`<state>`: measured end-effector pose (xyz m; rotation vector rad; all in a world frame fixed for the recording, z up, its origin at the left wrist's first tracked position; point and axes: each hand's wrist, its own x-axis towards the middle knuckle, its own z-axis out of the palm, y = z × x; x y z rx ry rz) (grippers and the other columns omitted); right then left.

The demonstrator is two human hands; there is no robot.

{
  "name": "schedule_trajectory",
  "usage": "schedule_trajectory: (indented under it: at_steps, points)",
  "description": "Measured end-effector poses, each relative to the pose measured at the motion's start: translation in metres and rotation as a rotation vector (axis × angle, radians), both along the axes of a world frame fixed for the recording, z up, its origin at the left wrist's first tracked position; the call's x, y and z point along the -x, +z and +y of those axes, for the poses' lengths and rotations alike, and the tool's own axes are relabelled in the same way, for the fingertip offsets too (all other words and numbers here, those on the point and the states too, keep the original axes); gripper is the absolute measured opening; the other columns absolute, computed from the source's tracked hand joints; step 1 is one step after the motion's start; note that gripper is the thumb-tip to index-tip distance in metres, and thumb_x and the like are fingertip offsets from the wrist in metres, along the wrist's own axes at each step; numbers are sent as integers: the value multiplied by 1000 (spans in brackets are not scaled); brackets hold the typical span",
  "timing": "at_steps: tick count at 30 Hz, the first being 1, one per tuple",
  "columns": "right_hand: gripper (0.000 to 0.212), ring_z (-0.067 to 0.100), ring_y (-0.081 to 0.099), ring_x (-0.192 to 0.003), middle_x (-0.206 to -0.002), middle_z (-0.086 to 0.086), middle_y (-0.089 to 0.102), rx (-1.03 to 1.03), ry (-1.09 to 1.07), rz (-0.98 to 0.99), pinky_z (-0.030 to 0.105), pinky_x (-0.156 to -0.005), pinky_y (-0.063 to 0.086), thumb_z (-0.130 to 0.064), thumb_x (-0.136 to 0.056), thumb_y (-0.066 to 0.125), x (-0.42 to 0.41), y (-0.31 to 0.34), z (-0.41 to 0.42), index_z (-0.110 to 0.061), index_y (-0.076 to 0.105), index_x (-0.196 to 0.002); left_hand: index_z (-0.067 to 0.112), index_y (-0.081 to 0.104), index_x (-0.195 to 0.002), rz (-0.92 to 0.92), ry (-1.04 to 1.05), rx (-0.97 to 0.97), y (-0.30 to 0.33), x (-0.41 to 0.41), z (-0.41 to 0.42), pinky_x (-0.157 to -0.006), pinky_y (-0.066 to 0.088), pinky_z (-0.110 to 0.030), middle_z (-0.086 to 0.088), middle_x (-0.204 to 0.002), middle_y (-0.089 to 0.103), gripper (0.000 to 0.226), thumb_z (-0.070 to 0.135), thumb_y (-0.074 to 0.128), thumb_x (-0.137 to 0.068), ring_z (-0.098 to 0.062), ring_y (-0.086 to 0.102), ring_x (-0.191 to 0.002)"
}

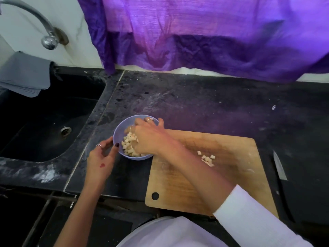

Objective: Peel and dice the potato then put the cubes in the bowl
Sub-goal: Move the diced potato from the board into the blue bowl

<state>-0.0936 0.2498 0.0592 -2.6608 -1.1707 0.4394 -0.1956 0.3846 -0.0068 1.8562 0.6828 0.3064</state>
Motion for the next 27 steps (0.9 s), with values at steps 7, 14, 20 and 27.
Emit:
schedule_trajectory:
  at_steps: [7, 14, 20, 27]
  points:
    - [40, 4, 42, -120, -133, -10, 45, -459, -583, 16, 27, -102, 38, -41, -94, 52, 35, -57, -157, -23, 54, -130, 17, 59, -129, 3, -18, 6, 0, 1, 3, -100, 47, -48, -5, -123, 64, 36, 23, 61, -93, -22, 61, -112]
    - [86, 16, 25, -139, -157, -8, 9, -300, -639, 41, 41, -111, 33, -72, -81, 37, 73, -96, -193, -26, 18, -150, 17, 59, -127, 2, -23, 17, 1, 1, 3, -100, 46, -51, -8, -122, 65, 35, 22, 61, -93, -25, 60, -113]
    - [79, 26, 16, -144, -157, 9, 19, -246, -556, -124, 39, -115, 19, -67, -91, 32, 47, -104, -133, -16, 22, -150, 20, 60, -126, 11, -1, 47, 0, 2, 2, -100, 47, -50, -5, -121, 65, 36, 27, 63, -91, -24, 61, -113]
    - [46, 23, 30, -139, -150, 6, 37, -281, -190, -113, 42, -112, 33, -39, -99, 44, 26, -108, -92, -16, 49, -139, 20, 59, -128, 38, -9, 21, 3, 1, 1, -100, 46, -49, -4, -124, 64, 35, 25, 61, -93, -22, 60, -114]
